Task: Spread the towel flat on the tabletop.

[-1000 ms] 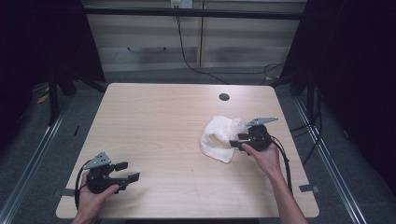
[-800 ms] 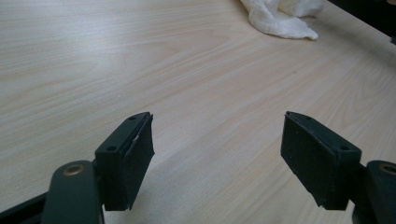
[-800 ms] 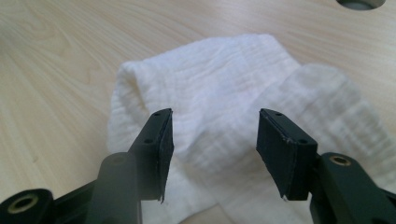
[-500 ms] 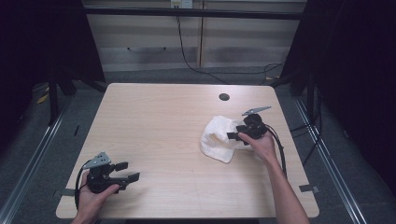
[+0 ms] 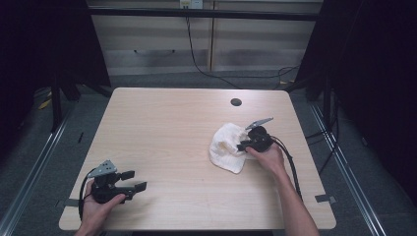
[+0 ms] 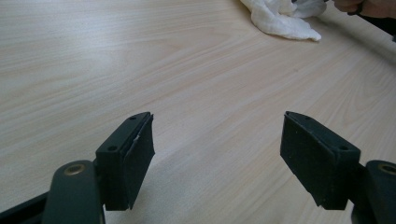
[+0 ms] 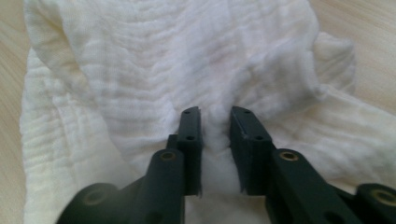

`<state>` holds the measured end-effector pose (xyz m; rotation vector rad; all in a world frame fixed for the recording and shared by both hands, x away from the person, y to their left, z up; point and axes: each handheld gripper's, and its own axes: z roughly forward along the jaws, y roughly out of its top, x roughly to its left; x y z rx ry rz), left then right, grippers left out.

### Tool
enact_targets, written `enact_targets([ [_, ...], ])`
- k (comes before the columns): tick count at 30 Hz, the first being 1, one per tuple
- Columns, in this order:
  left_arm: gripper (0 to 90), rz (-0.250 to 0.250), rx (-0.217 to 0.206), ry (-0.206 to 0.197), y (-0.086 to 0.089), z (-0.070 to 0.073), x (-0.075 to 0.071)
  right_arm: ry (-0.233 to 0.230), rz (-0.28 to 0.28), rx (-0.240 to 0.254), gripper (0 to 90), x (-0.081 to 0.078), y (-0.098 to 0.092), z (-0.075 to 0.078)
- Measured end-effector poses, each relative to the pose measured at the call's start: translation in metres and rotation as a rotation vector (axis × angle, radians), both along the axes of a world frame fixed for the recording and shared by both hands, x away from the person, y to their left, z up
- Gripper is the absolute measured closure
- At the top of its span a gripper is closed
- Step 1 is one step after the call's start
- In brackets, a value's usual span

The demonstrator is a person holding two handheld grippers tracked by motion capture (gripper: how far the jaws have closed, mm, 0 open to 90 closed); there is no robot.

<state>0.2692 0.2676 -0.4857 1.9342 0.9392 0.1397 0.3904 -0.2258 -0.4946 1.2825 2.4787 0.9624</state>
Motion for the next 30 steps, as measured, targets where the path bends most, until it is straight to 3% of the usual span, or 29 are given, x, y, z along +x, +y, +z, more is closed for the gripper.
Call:
enact_targets([
  [5,25.6,-0.001,0.004,0.0,0.0,0.0,0.0,-0.002,0.005,0.092,85.8,-0.005,-0.003,-0.006],
  [20,25.6,0.001,0.003,0.0,0.0,0.0,0.001,0.0,0.088,0.103,85.1,-0.03,0.025,-0.006],
  [28,25.6,0.001,0.002,0.002,-0.001,-0.001,0.001,-0.003,0.114,0.147,84.7,-0.042,0.038,-0.009],
  [30,25.6,0.0,0.003,0.001,-0.001,-0.001,0.002,0.0,0.128,0.123,83.9,-0.046,0.044,-0.007],
])
